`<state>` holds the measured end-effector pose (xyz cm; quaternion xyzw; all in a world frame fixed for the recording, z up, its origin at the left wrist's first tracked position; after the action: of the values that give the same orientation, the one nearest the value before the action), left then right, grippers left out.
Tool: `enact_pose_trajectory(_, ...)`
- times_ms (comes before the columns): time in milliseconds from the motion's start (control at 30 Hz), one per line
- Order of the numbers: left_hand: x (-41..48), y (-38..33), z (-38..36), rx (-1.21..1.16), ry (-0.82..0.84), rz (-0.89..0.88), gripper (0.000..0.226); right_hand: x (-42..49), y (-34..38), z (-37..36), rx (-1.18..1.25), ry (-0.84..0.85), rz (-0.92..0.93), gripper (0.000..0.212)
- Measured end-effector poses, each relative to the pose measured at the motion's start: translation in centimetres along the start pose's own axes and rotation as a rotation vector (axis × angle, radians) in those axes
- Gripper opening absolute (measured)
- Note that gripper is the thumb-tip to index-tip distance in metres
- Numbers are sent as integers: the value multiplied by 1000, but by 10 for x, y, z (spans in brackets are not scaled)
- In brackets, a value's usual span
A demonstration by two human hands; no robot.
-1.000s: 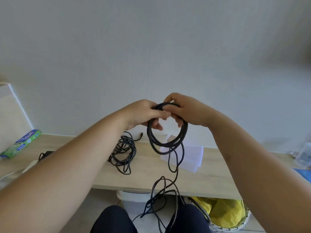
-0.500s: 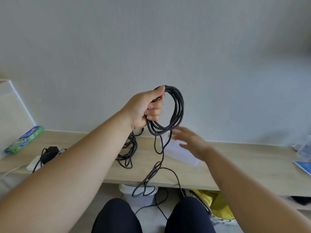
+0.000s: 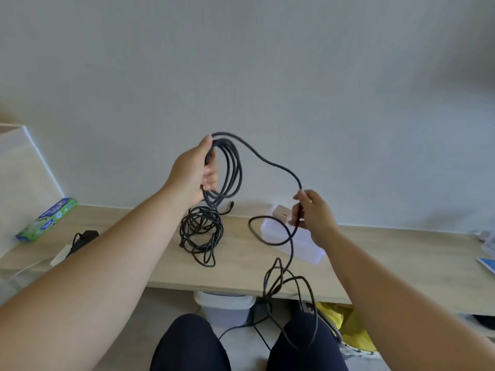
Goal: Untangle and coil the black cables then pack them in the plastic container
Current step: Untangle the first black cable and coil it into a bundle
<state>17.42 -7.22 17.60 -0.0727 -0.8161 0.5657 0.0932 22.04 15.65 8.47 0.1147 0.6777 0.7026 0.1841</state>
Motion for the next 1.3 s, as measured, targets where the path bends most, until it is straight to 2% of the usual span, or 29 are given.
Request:
enact_pose_trajectory(133,6,4,-1,14,-19,37,39,18,50,13,184,12,-17,23)
enact_pose_trajectory(367,16,-46,-36,4,98,-61,48,42,141,33,-36,-72,165,29)
enact_pose_trajectory(500,15,-85,-63,-123,160,-132,45,49,186,36,-46,-213,328,32)
enact_pose_trajectory(600,15,-119,-75,-253,194,-210,42,44,204,48,-9,-344,457,23)
enact_pose_trajectory(733,12,-162,-86,-298,188,-297,40,37,208,60,-59,-299,545,14)
enact_pose_trajectory(867,3,-175,-95,-329,219,-320,39,34,194,59,7,-179,513,11)
enact_pose_trajectory(933,-3,-179,-101,-320,242,-349,39,31,184,53,-81,-85,483,12)
enact_pose_trajectory(1033,-12,-179,-110,-281,251,-373,38,24,170,39,-209,-64,406,9)
enact_pose_trajectory(1133,-11,-161,-107,-254,168,-292,37,15,165,28,8,-68,293,15)
enact_pose_trajectory(1233,-1,-126,-88,-231,-10,-175,39,-1,167,18,230,49,162,19)
enact_pose_trajectory(1300,4,-102,-76,-113,-109,-143,42,-12,172,9,315,142,130,20)
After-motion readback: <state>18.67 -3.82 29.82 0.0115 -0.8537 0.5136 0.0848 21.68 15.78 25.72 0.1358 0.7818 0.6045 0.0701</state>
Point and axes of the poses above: each hand's wrist, its own x-axis towards the middle knuckle, its own z-axis out of the back of the hand, y = z × x, the point moved 1 cm from there along x, towards the middle knuckle, and after that the axes turned 3 degrees about -z, right-handed, at the moved point
